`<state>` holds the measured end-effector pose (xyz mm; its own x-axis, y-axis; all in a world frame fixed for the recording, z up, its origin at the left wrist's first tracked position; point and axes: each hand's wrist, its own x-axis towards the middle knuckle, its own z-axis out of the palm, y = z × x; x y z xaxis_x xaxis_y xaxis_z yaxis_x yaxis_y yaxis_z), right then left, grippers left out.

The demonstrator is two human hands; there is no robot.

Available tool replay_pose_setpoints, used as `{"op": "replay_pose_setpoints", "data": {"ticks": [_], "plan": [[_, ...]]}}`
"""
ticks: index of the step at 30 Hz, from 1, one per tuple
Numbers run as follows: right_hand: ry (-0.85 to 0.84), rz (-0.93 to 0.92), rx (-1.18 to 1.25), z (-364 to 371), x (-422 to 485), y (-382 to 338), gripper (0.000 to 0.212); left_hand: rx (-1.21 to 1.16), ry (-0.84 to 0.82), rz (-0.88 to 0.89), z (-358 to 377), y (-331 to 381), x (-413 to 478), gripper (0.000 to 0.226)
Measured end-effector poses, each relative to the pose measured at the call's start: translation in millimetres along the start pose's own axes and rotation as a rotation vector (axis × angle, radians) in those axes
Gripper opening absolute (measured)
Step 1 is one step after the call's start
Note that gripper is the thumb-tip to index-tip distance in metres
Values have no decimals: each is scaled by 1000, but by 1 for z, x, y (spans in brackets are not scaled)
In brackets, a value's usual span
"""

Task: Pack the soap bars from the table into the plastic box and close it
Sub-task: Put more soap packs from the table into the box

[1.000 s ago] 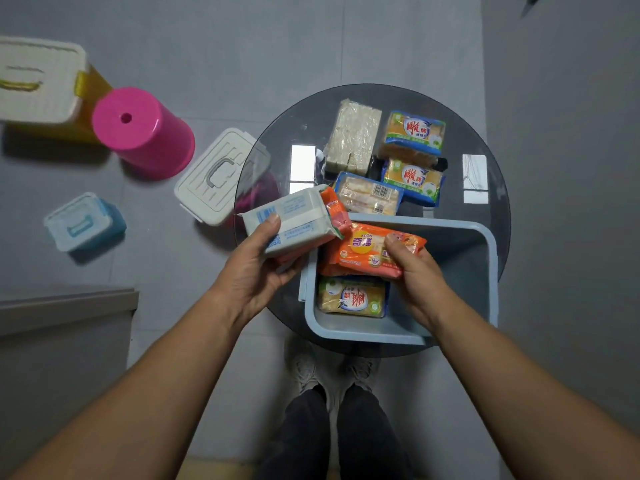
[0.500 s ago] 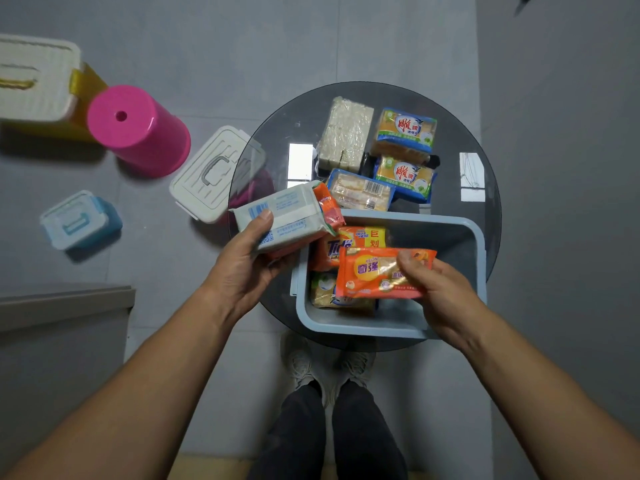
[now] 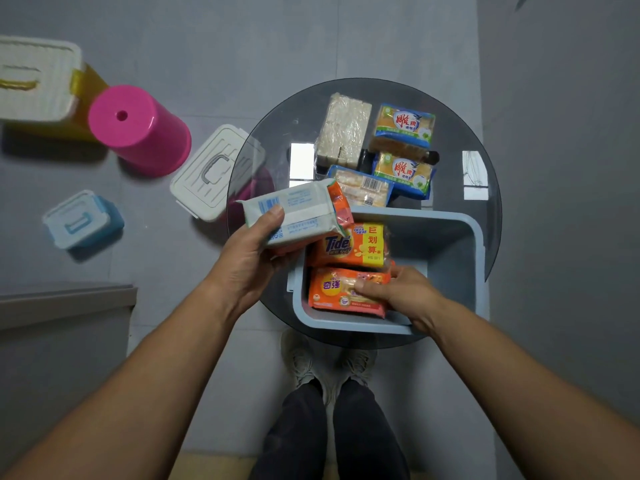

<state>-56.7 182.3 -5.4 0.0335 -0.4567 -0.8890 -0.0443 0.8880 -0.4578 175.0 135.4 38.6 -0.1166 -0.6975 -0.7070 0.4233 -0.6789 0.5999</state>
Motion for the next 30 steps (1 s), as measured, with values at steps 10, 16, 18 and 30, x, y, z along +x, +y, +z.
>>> {"op": "replay_pose_setpoints", "data": {"ticks": [10, 16, 18, 30], "plan": [[70, 75, 87, -9, 0, -1, 38, 120, 9, -12, -1, 2, 0, 34], [151, -103, 137, -26, -38, -17, 42, 319, -32, -65, 17, -10, -19, 48], [26, -116, 263, -25, -52, -17, 46, 371, -58, -114, 27, -20, -26, 44], [-2, -53, 42, -24, -28, 5, 55, 774, 60, -125, 39, -53, -29, 28]]}}
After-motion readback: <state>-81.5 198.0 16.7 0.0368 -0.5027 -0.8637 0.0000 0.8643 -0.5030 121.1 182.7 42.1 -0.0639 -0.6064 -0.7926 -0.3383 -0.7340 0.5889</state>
